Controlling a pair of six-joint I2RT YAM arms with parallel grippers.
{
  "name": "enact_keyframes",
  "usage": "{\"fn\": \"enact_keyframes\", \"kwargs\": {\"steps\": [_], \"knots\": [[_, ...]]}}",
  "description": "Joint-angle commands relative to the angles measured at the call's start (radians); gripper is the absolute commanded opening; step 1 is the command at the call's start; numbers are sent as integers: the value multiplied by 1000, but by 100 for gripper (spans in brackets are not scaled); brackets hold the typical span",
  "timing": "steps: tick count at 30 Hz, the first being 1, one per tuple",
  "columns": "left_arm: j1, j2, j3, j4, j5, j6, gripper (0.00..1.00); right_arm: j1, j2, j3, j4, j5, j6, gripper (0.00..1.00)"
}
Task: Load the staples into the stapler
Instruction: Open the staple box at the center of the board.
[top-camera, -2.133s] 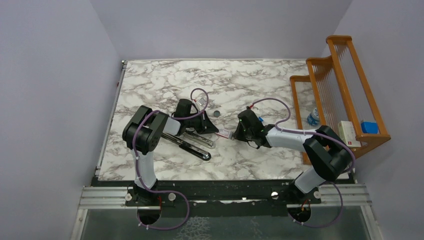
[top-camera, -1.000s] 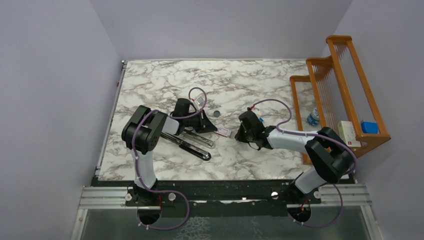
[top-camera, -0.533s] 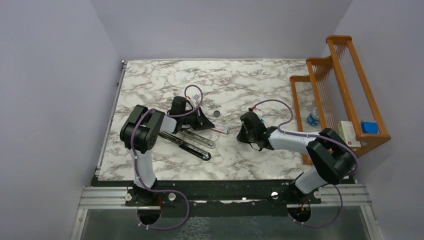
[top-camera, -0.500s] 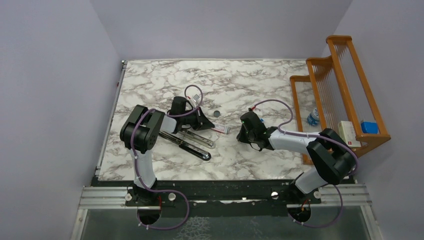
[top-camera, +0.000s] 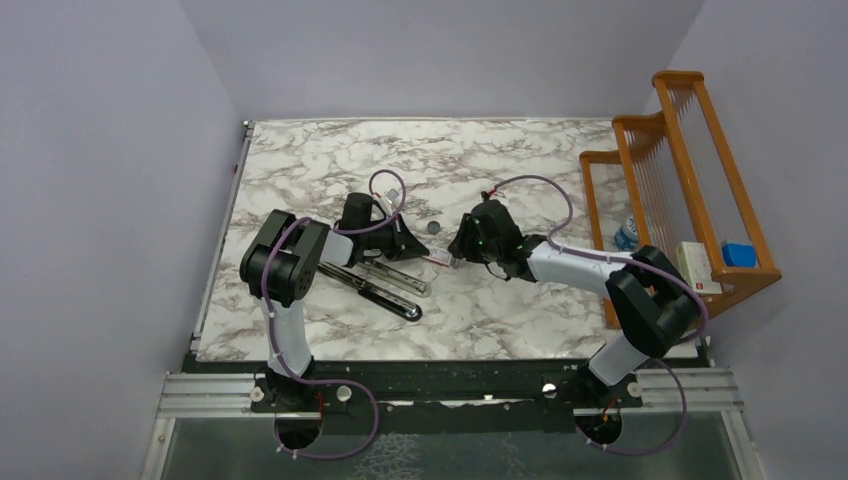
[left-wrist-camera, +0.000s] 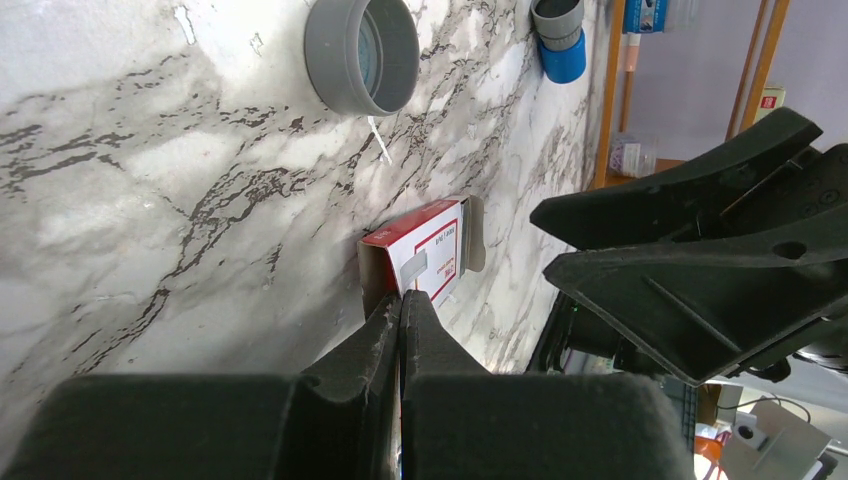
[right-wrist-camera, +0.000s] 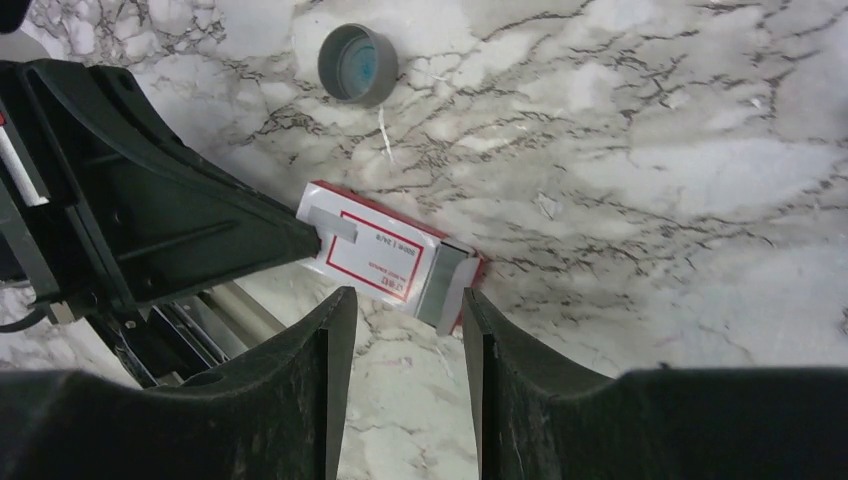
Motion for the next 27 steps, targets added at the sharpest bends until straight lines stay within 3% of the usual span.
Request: {"fn": "enact_keyframes", "kwargs": {"steps": [1, 17, 27], "knots": [[-3, -10, 12, 20, 21, 17, 3, -4, 86, 65, 9, -65, -16, 47], [-3, -13, 13, 20, 22, 15, 3, -5, 103, 51, -49, -19, 5, 47], [-3, -14, 14, 20, 25, 15, 3, -4, 111, 43, -53, -4, 17, 33]]}}
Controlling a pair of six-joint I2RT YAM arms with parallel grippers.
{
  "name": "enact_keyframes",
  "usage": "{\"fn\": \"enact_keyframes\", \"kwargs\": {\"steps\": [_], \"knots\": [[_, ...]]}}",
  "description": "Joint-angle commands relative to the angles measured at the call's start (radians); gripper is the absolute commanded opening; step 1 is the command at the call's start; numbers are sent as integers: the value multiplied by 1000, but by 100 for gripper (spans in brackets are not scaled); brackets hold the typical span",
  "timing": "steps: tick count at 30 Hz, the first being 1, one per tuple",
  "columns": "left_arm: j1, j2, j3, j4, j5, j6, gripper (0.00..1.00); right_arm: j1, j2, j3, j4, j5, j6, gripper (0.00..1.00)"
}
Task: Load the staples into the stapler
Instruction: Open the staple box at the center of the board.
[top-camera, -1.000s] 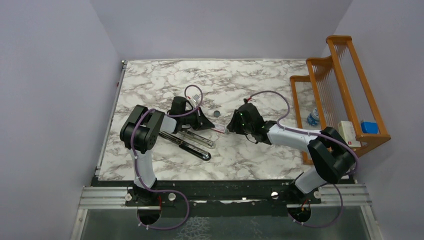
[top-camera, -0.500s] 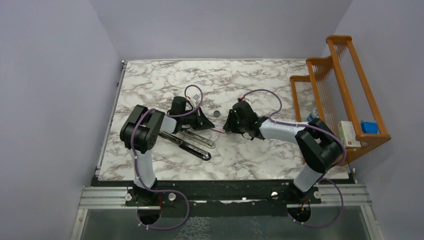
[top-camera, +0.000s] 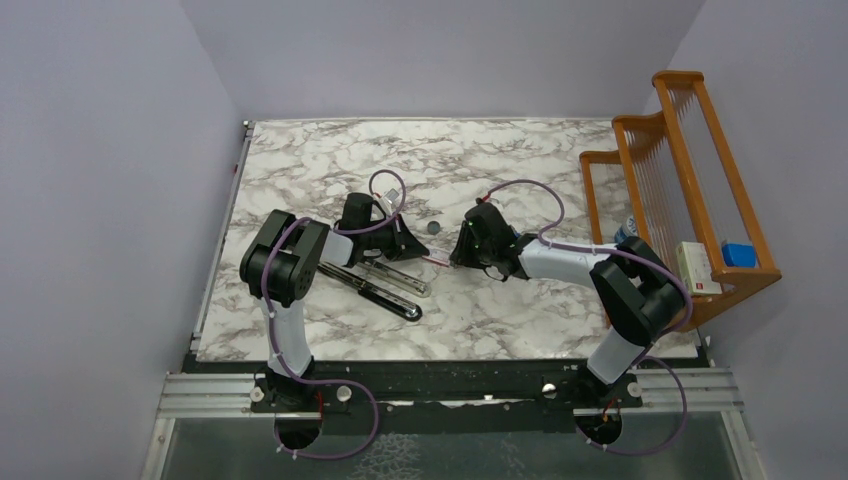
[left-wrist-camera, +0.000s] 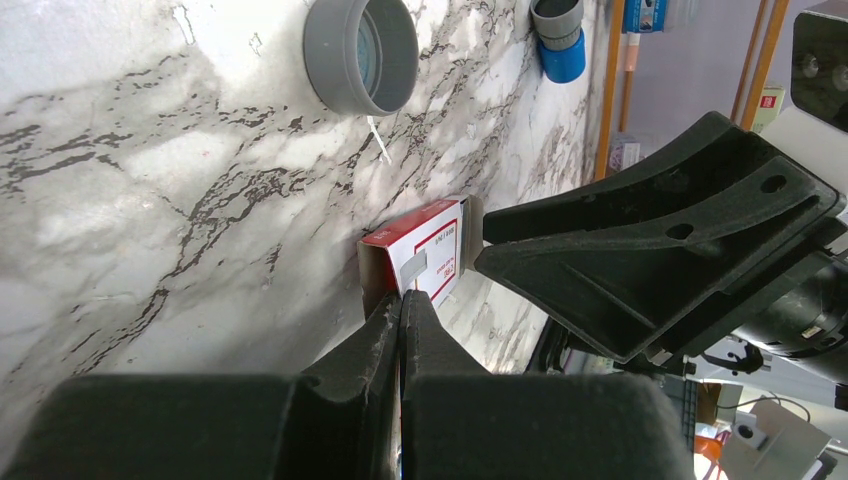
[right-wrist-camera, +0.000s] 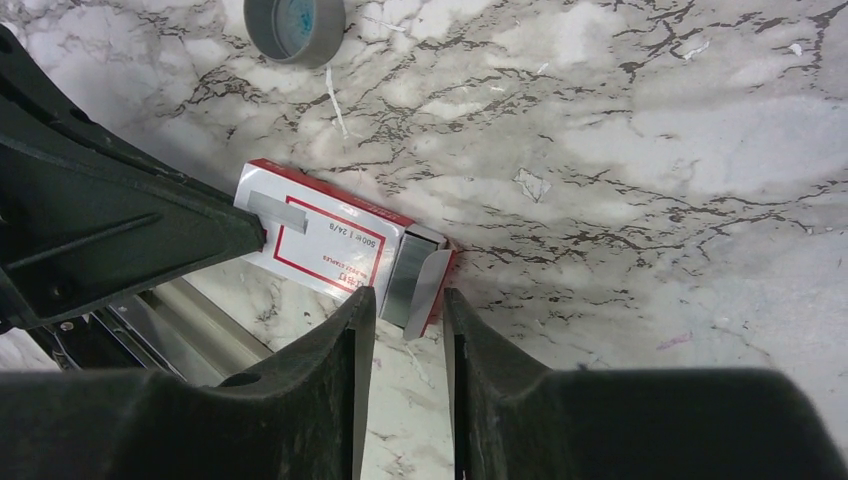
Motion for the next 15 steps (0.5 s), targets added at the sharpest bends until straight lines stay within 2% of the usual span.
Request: {"fn": "enact_keyframes", "kwargs": {"steps": [1, 15], "knots": [[-3, -13, 14, 20, 23, 15, 3, -4, -3, -16, -17, 36, 11, 32], [-2, -14, 12, 20, 23, 16, 3, -10, -10, -35, -28, 59, 22, 29]]}}
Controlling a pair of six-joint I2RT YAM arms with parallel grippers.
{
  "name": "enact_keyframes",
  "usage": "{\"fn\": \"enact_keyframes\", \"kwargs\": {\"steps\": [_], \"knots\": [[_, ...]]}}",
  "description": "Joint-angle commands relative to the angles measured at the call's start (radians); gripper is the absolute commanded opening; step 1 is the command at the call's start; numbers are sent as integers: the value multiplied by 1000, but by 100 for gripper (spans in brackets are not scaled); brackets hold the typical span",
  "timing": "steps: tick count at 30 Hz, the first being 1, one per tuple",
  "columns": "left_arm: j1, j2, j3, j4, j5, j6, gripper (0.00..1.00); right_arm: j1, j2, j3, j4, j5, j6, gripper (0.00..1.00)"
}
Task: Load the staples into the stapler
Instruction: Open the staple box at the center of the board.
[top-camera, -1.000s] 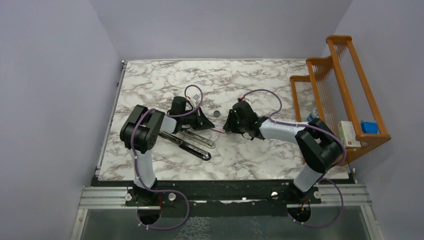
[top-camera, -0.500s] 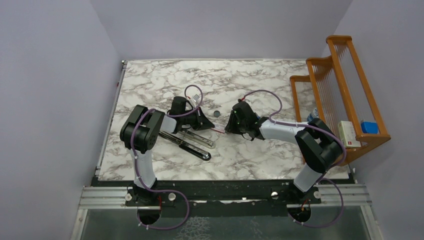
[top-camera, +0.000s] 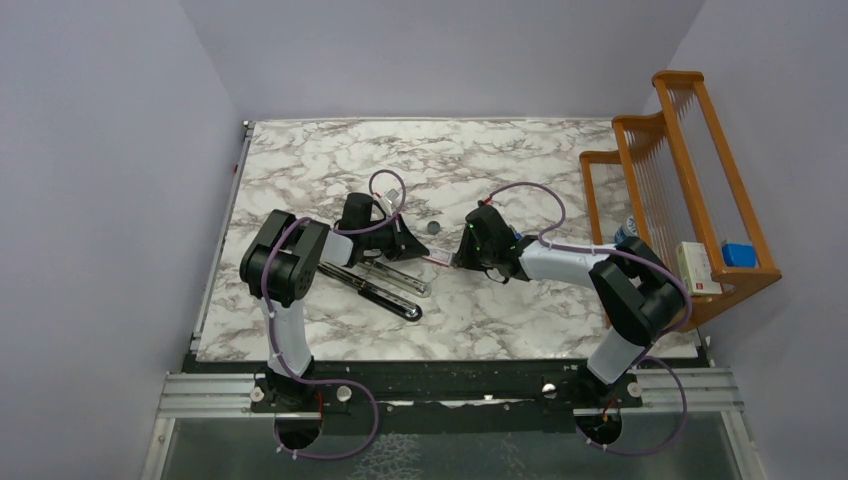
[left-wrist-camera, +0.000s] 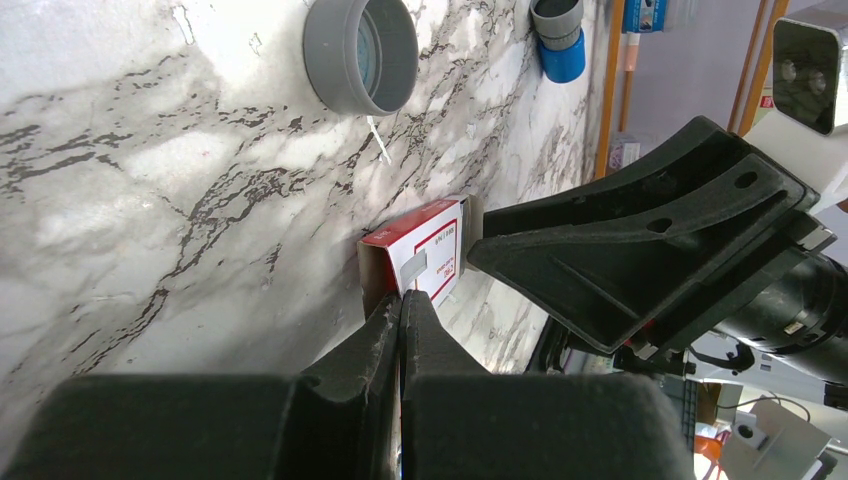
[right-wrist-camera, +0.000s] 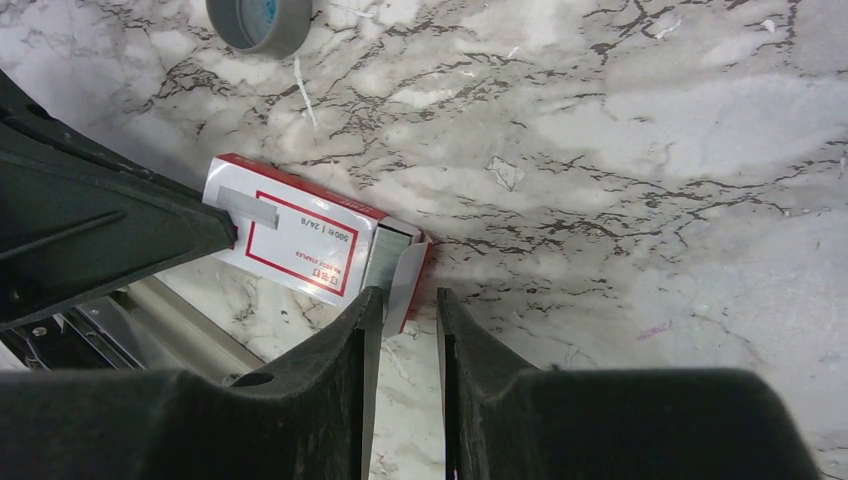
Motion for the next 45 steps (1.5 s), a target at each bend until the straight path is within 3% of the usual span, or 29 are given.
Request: {"fn": "enact_keyframes", "kwargs": {"steps": [1, 16, 34, 45], "knots": [[-3, -15, 13, 19, 24, 15, 3, -10, -13, -21, -26, 48, 13, 29], [-3, -13, 13, 19, 24, 15, 3, -11, -10, -25, -15, 50, 8, 21], [-3, -13, 13, 19, 25, 17, 3, -17, 50, -5, 3, 29, 3, 19], [-3, -14, 13, 19, 25, 15, 3, -21, 50, -19, 8, 12, 0, 1]]}}
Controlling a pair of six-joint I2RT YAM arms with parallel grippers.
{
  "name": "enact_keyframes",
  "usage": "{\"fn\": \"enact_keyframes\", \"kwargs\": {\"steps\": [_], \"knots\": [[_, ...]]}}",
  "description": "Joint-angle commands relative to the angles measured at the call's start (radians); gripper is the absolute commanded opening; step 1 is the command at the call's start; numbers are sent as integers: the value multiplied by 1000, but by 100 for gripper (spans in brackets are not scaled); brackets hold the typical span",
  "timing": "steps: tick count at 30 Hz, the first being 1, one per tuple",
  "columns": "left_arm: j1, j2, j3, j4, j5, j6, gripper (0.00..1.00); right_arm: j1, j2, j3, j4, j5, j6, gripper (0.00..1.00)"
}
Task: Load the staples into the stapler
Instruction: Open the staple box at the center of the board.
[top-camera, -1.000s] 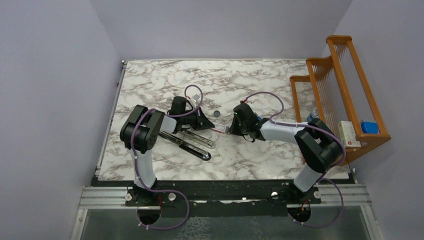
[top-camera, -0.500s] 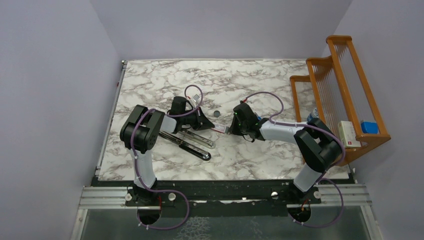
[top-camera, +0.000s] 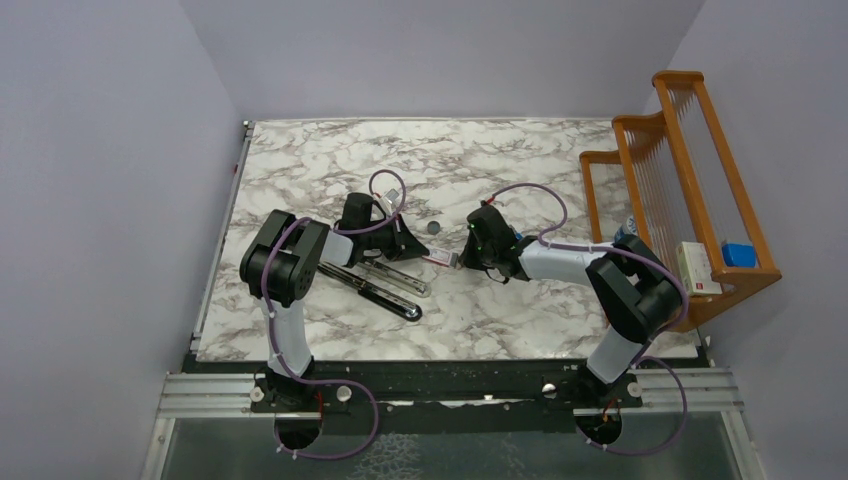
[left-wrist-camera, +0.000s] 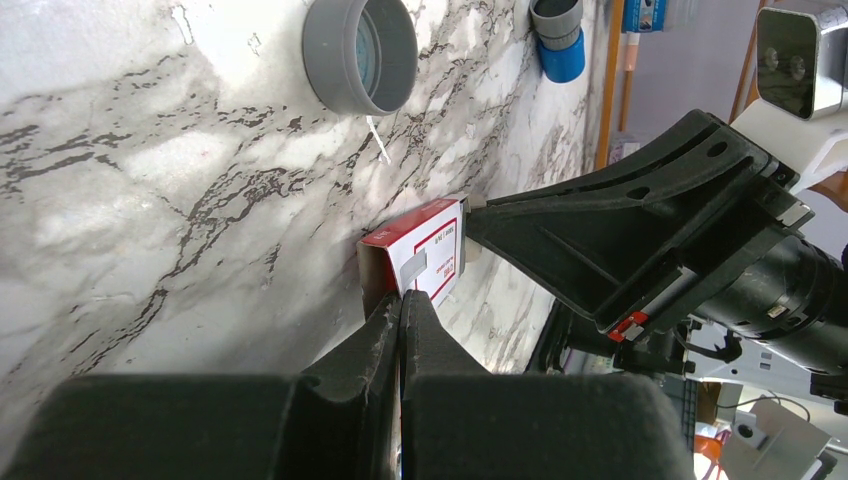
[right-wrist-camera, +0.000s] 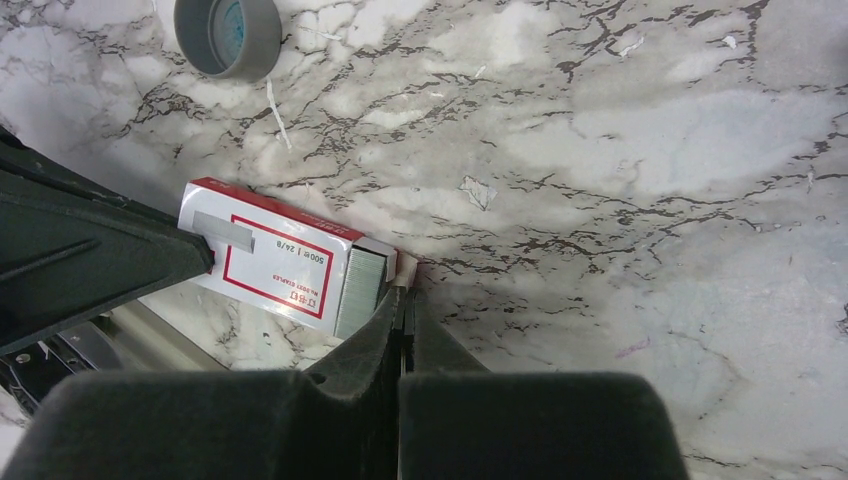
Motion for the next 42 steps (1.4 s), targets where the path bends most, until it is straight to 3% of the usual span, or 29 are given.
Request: {"fn": "enact_keyframes", "kwargs": {"steps": [1, 18, 42], "knots": [[-3, -14, 14, 19, 24, 15, 3, -8, 28, -7, -19, -11, -5, 1], [-2, -16, 20, 19, 22, 11, 1, -9, -20, -22, -167, 173, -97, 1], [41, -21, 26, 19, 35, 12, 0, -39, -151, -130, -222, 184, -80, 1]]}}
